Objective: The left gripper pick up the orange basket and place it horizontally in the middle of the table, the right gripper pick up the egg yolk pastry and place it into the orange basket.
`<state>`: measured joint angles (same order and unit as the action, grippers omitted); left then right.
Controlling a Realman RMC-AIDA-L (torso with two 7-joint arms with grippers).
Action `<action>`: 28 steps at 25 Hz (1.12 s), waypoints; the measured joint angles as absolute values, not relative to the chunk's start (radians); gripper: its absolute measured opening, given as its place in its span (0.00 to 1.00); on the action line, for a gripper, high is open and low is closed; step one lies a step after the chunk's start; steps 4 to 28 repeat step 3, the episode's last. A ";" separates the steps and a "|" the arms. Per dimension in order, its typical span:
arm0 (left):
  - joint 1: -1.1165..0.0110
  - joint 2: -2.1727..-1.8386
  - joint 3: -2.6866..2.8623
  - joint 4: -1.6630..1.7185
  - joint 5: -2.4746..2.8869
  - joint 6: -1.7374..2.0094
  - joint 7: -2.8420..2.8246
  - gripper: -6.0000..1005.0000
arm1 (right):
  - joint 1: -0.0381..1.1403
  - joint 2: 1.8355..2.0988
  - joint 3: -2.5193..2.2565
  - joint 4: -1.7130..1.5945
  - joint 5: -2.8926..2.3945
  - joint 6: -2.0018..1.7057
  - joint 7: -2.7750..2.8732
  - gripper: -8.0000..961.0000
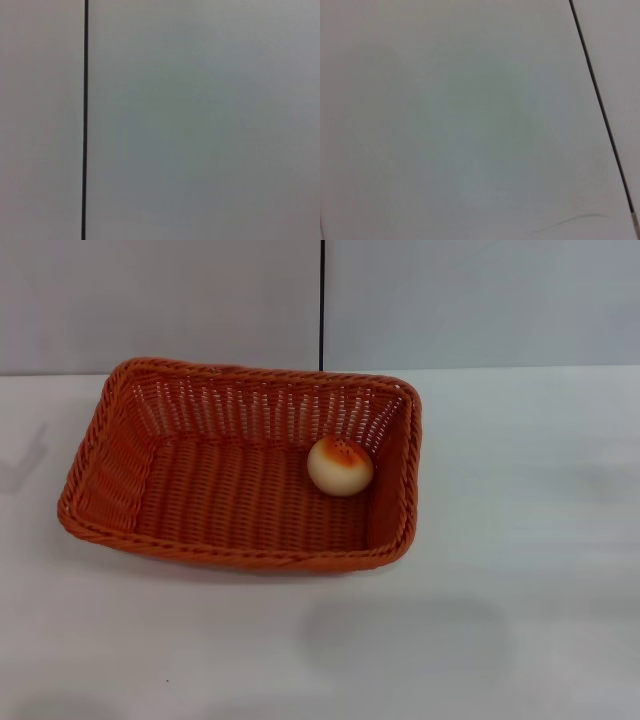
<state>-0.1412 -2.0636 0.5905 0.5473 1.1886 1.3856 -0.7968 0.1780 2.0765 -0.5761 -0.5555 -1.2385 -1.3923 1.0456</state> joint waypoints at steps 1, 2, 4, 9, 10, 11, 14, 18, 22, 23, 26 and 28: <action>-0.143 -2.063 0.590 0.532 1.185 1.387 -0.778 0.80 | 0.177 2.077 -0.571 -0.553 -1.238 -1.394 1.035 0.64; -0.146 -2.063 0.590 0.508 1.180 1.387 -0.750 0.80 | 0.175 2.078 -0.565 -0.547 -1.238 -1.399 1.023 0.64; -0.146 -2.063 0.590 0.508 1.180 1.387 -0.750 0.80 | 0.175 2.078 -0.565 -0.547 -1.238 -1.399 1.023 0.64; -0.146 -2.063 0.590 0.508 1.180 1.387 -0.750 0.80 | 0.175 2.078 -0.565 -0.547 -1.238 -1.399 1.023 0.64; -0.146 -2.063 0.590 0.508 1.180 1.387 -0.750 0.80 | 0.175 2.078 -0.565 -0.547 -1.238 -1.399 1.023 0.64; -0.146 -2.063 0.590 0.508 1.180 1.387 -0.750 0.80 | 0.175 2.078 -0.565 -0.547 -1.238 -1.399 1.023 0.64; -0.146 -2.063 0.590 0.508 1.180 1.387 -0.750 0.80 | 0.175 2.078 -0.565 -0.547 -1.238 -1.399 1.023 0.64; -0.146 -2.063 0.590 0.508 1.180 1.387 -0.750 0.80 | 0.175 2.078 -0.565 -0.547 -1.238 -1.399 1.023 0.64; -0.146 -2.063 0.590 0.508 1.180 1.387 -0.750 0.80 | 0.175 2.078 -0.565 -0.547 -1.238 -1.399 1.023 0.64; -0.146 -2.063 0.590 0.508 1.180 1.387 -0.750 0.80 | 0.175 2.078 -0.565 -0.547 -1.238 -1.399 1.023 0.64; -0.146 -2.063 0.590 0.508 1.180 1.387 -0.750 0.80 | 0.175 2.078 -0.565 -0.547 -1.238 -1.399 1.023 0.64; -0.146 -2.063 0.590 0.508 1.180 1.387 -0.750 0.80 | 0.175 2.078 -0.565 -0.547 -1.238 -1.399 1.023 0.64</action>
